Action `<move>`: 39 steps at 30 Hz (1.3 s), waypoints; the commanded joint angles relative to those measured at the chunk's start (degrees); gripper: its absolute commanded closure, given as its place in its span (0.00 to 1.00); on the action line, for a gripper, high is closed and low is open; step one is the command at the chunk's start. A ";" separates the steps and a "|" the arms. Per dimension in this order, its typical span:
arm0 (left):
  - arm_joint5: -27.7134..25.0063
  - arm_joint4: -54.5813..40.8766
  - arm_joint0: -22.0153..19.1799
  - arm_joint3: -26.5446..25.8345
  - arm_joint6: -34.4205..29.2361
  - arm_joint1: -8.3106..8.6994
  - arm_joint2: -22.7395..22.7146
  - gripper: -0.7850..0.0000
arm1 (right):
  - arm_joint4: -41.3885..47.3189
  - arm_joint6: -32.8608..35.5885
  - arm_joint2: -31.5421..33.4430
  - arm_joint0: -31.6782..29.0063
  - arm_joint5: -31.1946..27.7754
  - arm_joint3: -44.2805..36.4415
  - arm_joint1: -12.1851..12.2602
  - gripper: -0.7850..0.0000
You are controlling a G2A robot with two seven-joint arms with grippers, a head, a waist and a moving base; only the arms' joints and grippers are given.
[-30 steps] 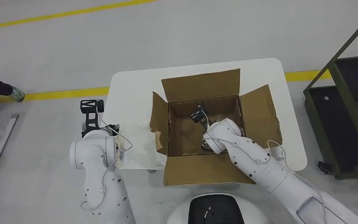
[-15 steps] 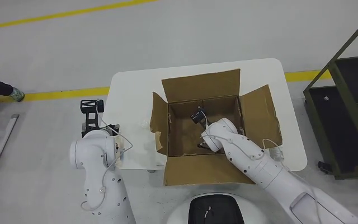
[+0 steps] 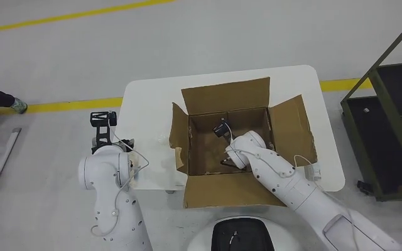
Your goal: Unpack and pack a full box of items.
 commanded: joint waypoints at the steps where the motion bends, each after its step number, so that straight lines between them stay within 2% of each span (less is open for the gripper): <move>1: 0.00 0.00 0.00 0.00 0.00 0.00 0.00 0.00 | -0.41 0.28 0.53 -0.41 -0.22 -1.17 0.10 1.00; 11: 0.00 0.00 0.00 0.00 0.00 0.00 0.00 0.00 | -1.67 -0.28 4.10 -3.68 -1.42 -9.86 0.80 1.00; 15: 0.00 0.00 0.00 0.00 0.00 0.00 0.00 0.00 | -0.72 -3.20 7.60 -6.77 -2.51 -18.60 1.56 1.00; 18: 0.00 0.00 0.00 0.00 0.00 0.00 0.00 0.00 | 2.24 -6.99 12.18 -11.25 -4.42 -26.46 2.50 1.00; 23: 0.00 0.00 0.00 0.00 0.00 0.00 0.00 0.00 | 18.72 -16.46 21.97 -19.56 -11.84 -34.58 3.65 1.00; 27: 0.00 0.00 0.00 0.00 0.00 0.00 0.00 0.00 | 35.48 -21.11 27.89 -22.71 -18.00 -32.69 3.95 1.00; 32: 0.00 0.00 0.00 0.00 0.00 0.00 0.00 0.00 | 48.73 -23.76 30.61 -23.24 -23.57 -28.10 4.12 1.00; 35: 0.00 0.00 0.00 0.00 0.00 0.00 0.00 0.00 | 53.61 -24.11 31.06 -22.89 -25.85 -25.48 4.24 1.00; 39: 0.00 0.00 0.00 0.00 0.00 0.00 0.00 0.00 | 54.32 -23.81 30.96 -22.68 -26.44 -25.02 4.27 1.00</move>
